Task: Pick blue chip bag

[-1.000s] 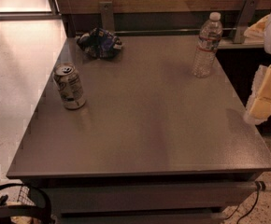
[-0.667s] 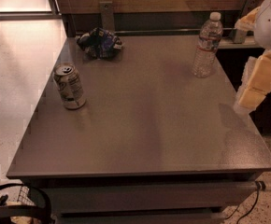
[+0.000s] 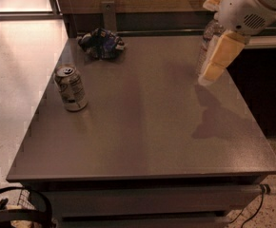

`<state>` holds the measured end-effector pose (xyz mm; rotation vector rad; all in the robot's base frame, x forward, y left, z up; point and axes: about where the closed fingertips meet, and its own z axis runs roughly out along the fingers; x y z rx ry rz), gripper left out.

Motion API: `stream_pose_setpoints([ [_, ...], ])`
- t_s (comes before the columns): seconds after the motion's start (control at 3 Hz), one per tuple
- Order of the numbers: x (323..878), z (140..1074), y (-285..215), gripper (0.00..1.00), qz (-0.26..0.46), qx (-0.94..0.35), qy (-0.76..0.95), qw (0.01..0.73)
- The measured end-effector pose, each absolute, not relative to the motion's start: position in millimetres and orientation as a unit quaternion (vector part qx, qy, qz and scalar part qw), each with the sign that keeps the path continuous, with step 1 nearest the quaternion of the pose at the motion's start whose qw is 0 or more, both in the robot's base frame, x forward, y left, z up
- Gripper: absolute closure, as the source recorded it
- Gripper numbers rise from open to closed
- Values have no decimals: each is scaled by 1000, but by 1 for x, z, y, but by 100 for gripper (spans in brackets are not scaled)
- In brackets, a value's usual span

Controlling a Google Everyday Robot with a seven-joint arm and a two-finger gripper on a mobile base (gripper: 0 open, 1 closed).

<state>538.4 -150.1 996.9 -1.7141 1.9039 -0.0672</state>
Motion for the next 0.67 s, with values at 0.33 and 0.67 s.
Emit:
stream_pose_setpoints([
  [0.33,573,993,-124,0,-29,-644,700,309],
  [0.67,596,988,-106,0,-44,-638,702,315],
])
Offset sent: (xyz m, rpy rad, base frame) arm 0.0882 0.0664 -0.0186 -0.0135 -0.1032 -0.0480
